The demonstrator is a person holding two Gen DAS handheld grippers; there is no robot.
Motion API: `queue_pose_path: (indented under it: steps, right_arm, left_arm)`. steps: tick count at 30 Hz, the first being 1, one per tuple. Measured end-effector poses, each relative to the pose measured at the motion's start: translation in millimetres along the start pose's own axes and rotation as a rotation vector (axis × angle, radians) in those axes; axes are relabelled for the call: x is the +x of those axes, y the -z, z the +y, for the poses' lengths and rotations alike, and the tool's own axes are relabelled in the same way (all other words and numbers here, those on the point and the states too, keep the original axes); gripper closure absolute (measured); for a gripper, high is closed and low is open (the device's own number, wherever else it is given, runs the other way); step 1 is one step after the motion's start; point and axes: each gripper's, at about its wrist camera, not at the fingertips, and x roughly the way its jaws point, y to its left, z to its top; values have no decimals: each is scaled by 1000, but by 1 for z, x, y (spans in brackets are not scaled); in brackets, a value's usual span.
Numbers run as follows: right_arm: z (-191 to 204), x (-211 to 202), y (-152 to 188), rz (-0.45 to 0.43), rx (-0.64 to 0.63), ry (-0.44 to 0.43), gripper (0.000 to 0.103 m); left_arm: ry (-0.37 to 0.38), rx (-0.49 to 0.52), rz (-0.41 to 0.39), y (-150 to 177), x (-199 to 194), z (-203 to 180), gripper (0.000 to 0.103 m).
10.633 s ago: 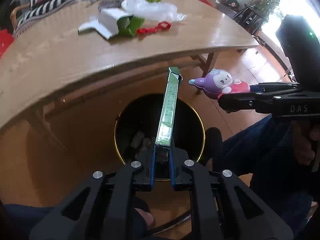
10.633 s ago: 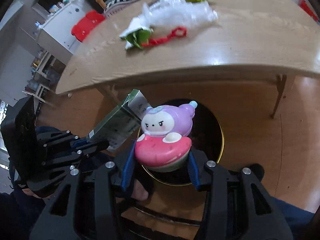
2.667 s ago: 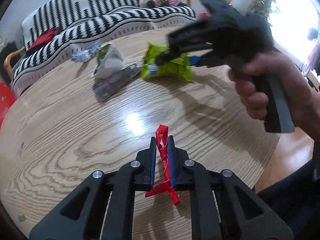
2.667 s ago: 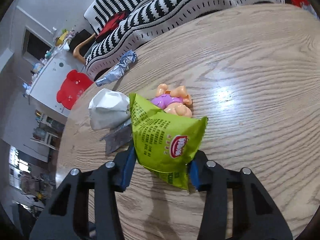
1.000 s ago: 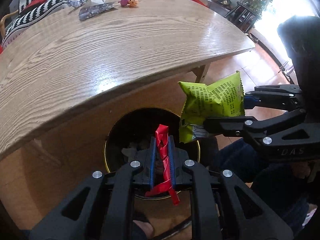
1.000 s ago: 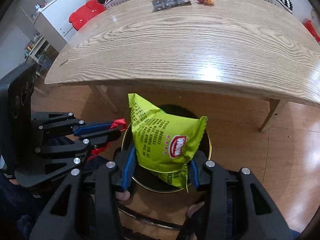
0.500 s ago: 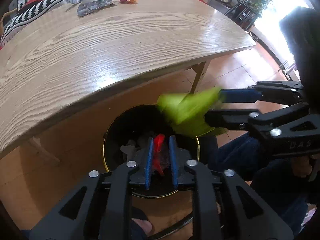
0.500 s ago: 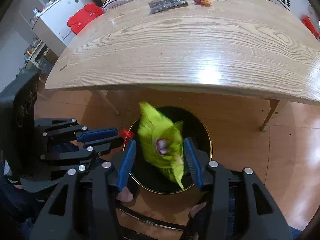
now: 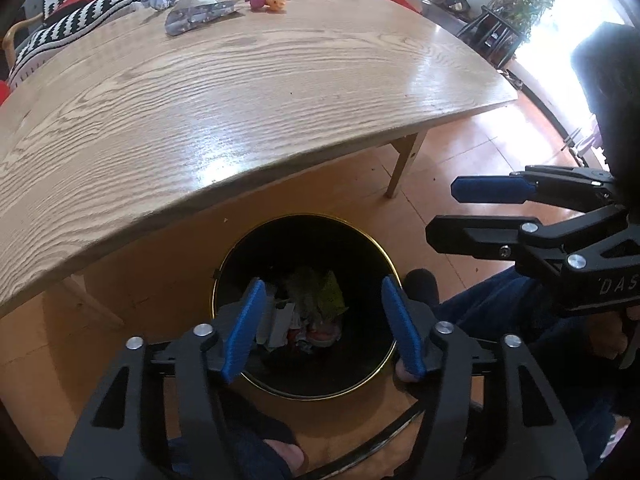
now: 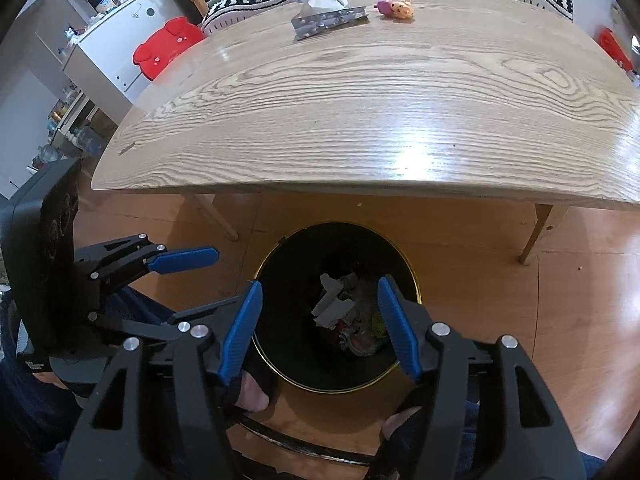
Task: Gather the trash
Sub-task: 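Grasp the blister pack with the left tool while the right tool grasps the doll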
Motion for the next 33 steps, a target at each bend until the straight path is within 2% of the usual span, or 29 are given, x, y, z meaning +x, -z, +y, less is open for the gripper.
queue_pose_path:
  steps: [3,8,10,12,16,21,26,30,33]
  right_arm:
    - [1,-6,-1,-26,-1,-11,35]
    - [1,-28,-16,-104,3,-34,29]
    - [-3,-35,-27,-129,21,-37,25]
    - [-9,-42,-47,-158,35,-16,24]
    - [-27,-46,-100,-207,80,22,24]
    - [-53,-21,-177,-223,125,34,23]
    - [-84,22,-244,-226,184,77,23]
    - [-104,53,-277,-203,228,56,23]
    - [-114,77,-292,-179,256,34,23]
  left_arm:
    - [3,-5,-35,-1,-9,1,25]
    - [-9,3,-108,-11,-29,4,13]
    - [-36,15,-132,-21,-35,8,11]
    - [-95,37,-160,-40,-40,15,11]
    - [-171,47,-208,-83,-42,38,11]
    - [-221,39,-237,-151,-19,77,11]
    - [-244,6,-260,-202,10,108,11]
    - [-229,22,-260,-228,34,120,11]
    - [-261,42,-246,-241,53,127,11]
